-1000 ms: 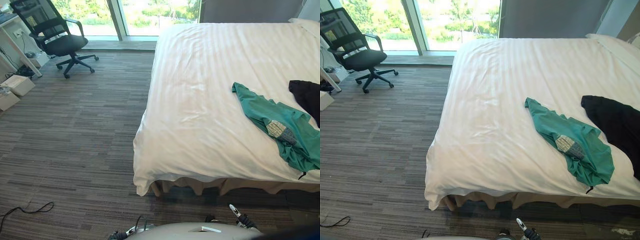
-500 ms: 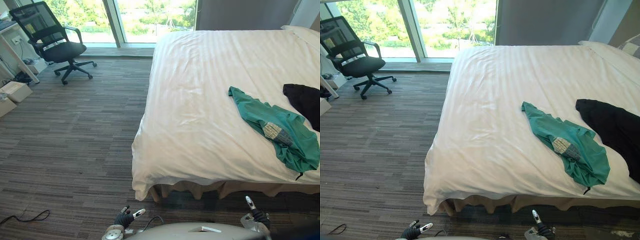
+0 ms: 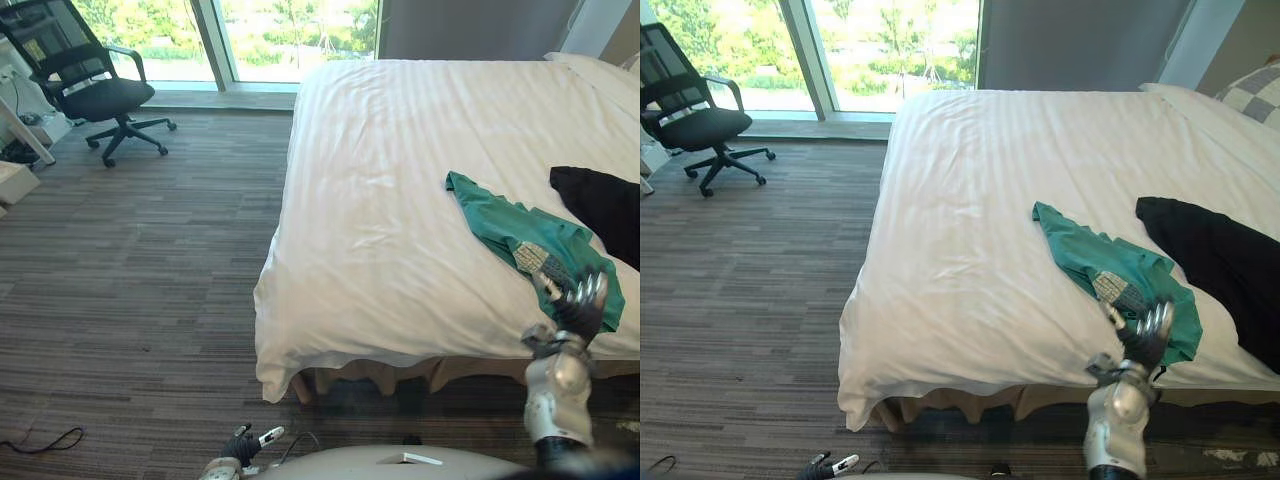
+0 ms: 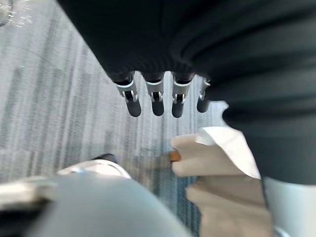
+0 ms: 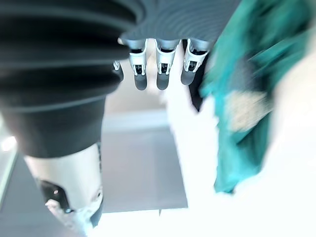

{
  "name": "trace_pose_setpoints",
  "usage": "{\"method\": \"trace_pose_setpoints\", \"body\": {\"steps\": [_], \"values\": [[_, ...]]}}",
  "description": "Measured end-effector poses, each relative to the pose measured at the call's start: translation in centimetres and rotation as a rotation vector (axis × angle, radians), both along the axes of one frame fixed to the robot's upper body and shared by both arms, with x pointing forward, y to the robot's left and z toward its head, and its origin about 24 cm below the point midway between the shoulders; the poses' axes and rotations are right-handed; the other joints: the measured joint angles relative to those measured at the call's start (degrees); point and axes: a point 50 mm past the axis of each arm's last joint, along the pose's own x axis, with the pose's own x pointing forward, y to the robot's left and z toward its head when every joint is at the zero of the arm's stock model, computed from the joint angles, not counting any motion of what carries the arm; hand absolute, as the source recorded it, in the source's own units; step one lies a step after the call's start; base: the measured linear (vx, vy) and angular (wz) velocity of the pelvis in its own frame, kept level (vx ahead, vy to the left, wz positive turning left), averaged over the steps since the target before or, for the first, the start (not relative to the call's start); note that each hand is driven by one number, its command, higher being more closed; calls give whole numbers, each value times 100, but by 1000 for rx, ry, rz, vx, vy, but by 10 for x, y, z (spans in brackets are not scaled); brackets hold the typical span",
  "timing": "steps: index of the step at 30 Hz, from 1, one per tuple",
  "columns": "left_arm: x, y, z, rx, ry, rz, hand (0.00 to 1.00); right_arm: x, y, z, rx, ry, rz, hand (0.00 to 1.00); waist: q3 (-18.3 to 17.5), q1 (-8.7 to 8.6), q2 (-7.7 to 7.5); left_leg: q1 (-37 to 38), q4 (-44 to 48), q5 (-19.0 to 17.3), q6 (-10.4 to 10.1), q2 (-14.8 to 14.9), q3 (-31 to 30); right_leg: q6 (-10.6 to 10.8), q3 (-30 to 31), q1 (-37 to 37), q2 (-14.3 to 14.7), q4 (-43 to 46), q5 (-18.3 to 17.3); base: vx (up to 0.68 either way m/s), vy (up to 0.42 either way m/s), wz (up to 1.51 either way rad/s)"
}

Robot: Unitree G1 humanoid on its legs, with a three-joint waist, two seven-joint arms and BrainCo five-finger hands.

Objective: Tidy the bed and pick cloth on bed and put in laundry

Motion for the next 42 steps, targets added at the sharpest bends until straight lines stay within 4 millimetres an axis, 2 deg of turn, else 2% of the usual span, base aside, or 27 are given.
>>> {"method": "trace_pose_setpoints", "body": {"steps": [2,3,5,9,10,18,21,24,26,29,30,32,34,37,39,42], "values": [[-5,1,0,4,5,-5,0,13,9,15,-40,-24,120,0,-10,1,-29,-2,6,-8,12,-2,-77,0,-18,11,-3,2,0,-7,-28,6],[-4,2,0,4,-3,-11,0,19,16,19,-56,-24,188,100,-10,8,-45,-8,17,-13,22,-9,-146,4,-90,32,-16,6,-3,-24,-24,17],[-3,2,1,2,-10,-2,0,28,30,20,-60,-7,293,100,-9,34,-54,-9,37,-17,29,-13,-216,12,-151,75,-35,9,-9,-39,-27,20],[-4,0,0,-6,-11,2,0,45,75,17,-74,41,557,100,16,72,-45,-35,113,-24,69,-30,-493,49,-379,228,-99,22,-52,-41,-33,28],[-3,-3,0,-12,-12,-4,0,47,86,17,-82,48,614,100,22,135,-32,-35,120,-20,75,-32,-530,50,-436,249,-105,25,-53,-37,-28,24],[1,-6,-1,-54,41,23,0,59,160,18,-90,92,924,100,77,368,17,-165,201,42,140,-38,-984,45,-814,415,-145,15,-83,-30,-29,28],[4,-6,-1,-84,47,65,0,64,199,24,-95,94,1043,100,282,439,38,-281,314,61,149,-23,-1086,35,-891,391,-165,55,-88,-60,-26,14],[40,-3,5,-103,-47,67,0,79,236,49,-143,38,1120,100,788,536,-25,-1065,1093,-160,163,132,-1171,-56,-867,-198,-202,436,-131,-135,-29,8],[74,0,15,-119,-144,88,0,91,258,84,-180,-59,1140,100,1351,625,-66,-1715,1498,-248,115,230,-1236,-110,-868,-683,-208,630,-128,-227,-33,12],[106,1,27,-144,-252,114,0,101,274,123,-239,-159,1154,100,1864,670,-49,-2250,1735,-215,151,258,-1303,-195,-906,-1100,-216,672,11,-137,-2,15],[118,0,32,-155,-294,115,0,105,277,140,-262,-201,1153,100,2002,673,-36,-2510,1812,-153,229,260,-1348,-217,-933,-1301,-216,661,76,-62,13,26],[138,-4,40,-170,-354,108,0,109,276,161,-269,-256,1128,100,2054,682,6,-2946,1959,-125,263,265,-1438,-231,-1026,-1610,-218,645,147,-19,16,29],[163,-18,51,-203,-424,84,0,115,267,184,-262,-314,1083,100,2111,757,68,-3435,2178,-104,297,279,-1520,-252,-1085,-1963,-228,673,194,24,18,22],[185,-41,61,-246,-478,39,0,119,257,197,-288,-335,1042,100,2216,822,236,-3856,2408,-99,306,285,-1637,-303,-1096,-2373,-284,926,153,7,21,10],[196,-46,68,-251,-517,33,0,120,256,203,-296,-341,1034,100,2286,827,360,-4142,2548,-99,307,306,-1740,-356,-1097,-2709,-326,1219,78,-39,6,4],[213,-51,77,-277,-546,58,0,120,258,200,-271,-316,1038,100,2322,841,421,-4564,2740,-99,307,341,-1769,-390,-1094,-3263,-428,1752,-166,-71,-25,7]]}}
